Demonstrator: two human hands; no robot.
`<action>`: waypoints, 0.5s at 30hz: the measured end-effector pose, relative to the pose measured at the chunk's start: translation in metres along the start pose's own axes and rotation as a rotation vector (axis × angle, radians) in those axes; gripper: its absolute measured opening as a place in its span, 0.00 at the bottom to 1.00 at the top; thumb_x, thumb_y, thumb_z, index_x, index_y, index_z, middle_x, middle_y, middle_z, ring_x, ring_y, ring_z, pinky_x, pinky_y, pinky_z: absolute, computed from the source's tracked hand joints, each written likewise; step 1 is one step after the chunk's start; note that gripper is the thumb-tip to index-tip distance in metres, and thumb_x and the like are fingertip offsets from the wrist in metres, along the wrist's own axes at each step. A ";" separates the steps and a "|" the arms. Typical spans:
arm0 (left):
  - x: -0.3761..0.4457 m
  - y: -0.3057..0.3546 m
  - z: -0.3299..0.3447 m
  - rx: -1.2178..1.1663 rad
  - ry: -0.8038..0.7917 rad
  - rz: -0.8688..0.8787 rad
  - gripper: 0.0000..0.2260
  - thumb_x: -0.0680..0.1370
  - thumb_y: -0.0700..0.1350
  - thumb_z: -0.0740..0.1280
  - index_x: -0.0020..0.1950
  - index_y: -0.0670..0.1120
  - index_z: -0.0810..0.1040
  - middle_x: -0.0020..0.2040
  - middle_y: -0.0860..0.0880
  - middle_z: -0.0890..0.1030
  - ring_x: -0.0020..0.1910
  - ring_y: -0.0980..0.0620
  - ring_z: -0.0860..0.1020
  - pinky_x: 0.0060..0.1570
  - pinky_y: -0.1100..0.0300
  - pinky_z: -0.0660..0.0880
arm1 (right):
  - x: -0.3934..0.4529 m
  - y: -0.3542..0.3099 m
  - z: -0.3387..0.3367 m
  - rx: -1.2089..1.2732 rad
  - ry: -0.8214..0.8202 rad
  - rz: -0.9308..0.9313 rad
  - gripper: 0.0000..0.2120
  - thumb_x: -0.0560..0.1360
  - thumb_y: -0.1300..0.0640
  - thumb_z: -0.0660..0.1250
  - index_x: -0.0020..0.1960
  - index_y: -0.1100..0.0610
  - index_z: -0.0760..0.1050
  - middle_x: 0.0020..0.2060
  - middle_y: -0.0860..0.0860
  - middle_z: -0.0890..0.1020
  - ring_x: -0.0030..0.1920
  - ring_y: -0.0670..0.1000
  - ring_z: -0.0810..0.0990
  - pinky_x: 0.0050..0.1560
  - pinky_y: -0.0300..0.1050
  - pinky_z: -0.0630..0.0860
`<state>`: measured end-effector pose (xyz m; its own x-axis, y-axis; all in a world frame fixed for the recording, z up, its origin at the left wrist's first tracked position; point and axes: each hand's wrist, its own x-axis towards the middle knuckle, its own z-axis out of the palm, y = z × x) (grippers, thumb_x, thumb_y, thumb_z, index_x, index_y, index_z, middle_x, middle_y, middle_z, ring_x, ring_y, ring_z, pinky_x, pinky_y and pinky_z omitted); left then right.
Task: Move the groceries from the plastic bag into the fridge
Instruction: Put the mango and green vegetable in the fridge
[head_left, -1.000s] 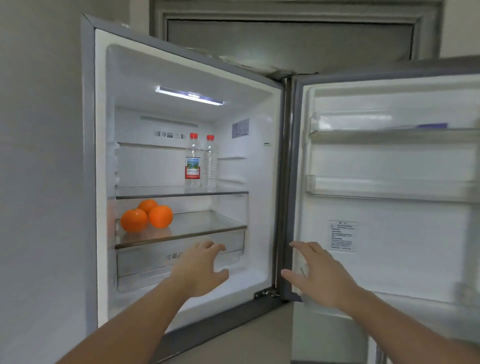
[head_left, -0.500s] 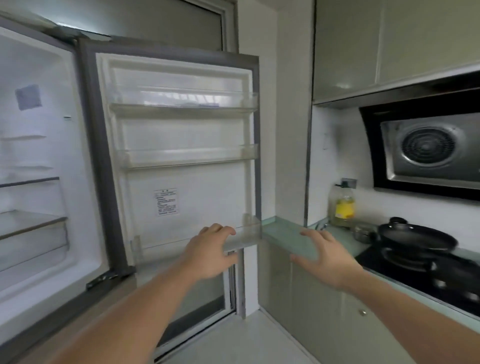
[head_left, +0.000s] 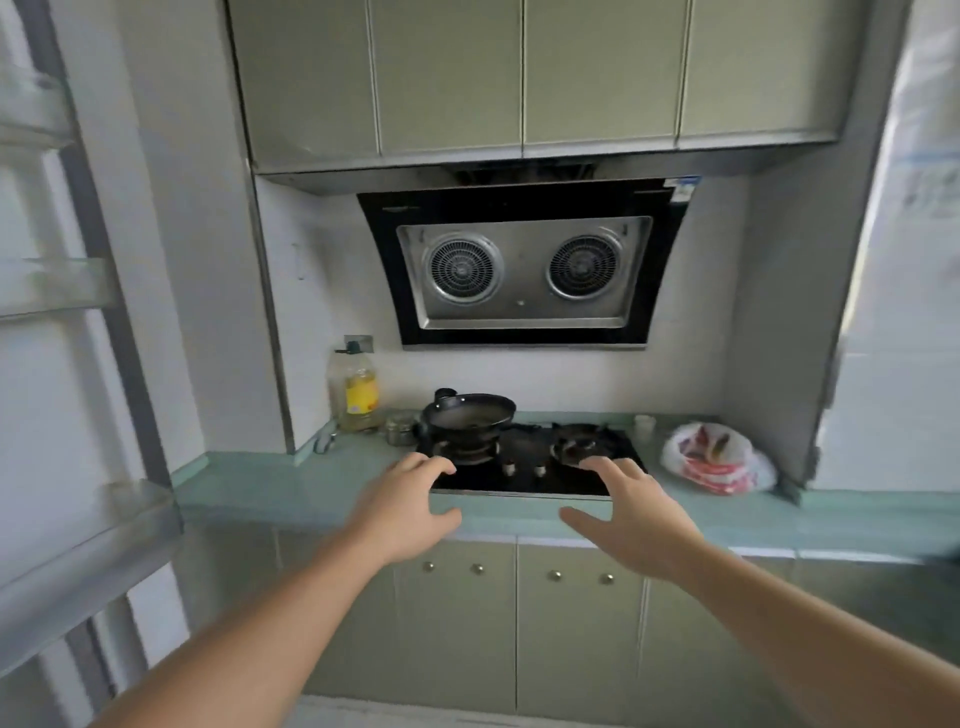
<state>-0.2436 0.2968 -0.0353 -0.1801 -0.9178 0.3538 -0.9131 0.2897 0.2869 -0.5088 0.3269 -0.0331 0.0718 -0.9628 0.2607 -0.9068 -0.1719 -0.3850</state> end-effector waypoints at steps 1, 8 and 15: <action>0.007 0.009 0.011 -0.018 -0.012 0.029 0.21 0.73 0.55 0.67 0.65 0.56 0.72 0.63 0.57 0.73 0.61 0.53 0.73 0.56 0.57 0.71 | -0.008 0.011 -0.005 -0.043 0.004 0.044 0.34 0.72 0.32 0.62 0.74 0.43 0.58 0.70 0.45 0.65 0.67 0.50 0.68 0.60 0.48 0.73; 0.036 0.110 0.068 -0.089 -0.132 0.239 0.22 0.73 0.57 0.66 0.67 0.57 0.71 0.65 0.58 0.72 0.64 0.55 0.70 0.58 0.57 0.71 | -0.066 0.098 -0.051 -0.192 0.040 0.299 0.35 0.72 0.31 0.60 0.74 0.44 0.58 0.72 0.45 0.64 0.69 0.51 0.66 0.64 0.51 0.70; 0.037 0.208 0.096 -0.058 -0.207 0.316 0.23 0.74 0.58 0.65 0.68 0.58 0.69 0.67 0.57 0.71 0.66 0.52 0.68 0.62 0.55 0.70 | -0.098 0.173 -0.095 -0.200 0.096 0.392 0.28 0.76 0.36 0.58 0.73 0.46 0.61 0.69 0.46 0.68 0.68 0.51 0.68 0.60 0.48 0.70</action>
<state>-0.4750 0.2972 -0.0487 -0.5253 -0.8141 0.2475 -0.7792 0.5771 0.2447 -0.7116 0.4116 -0.0415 -0.3239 -0.9217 0.2136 -0.9208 0.2552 -0.2950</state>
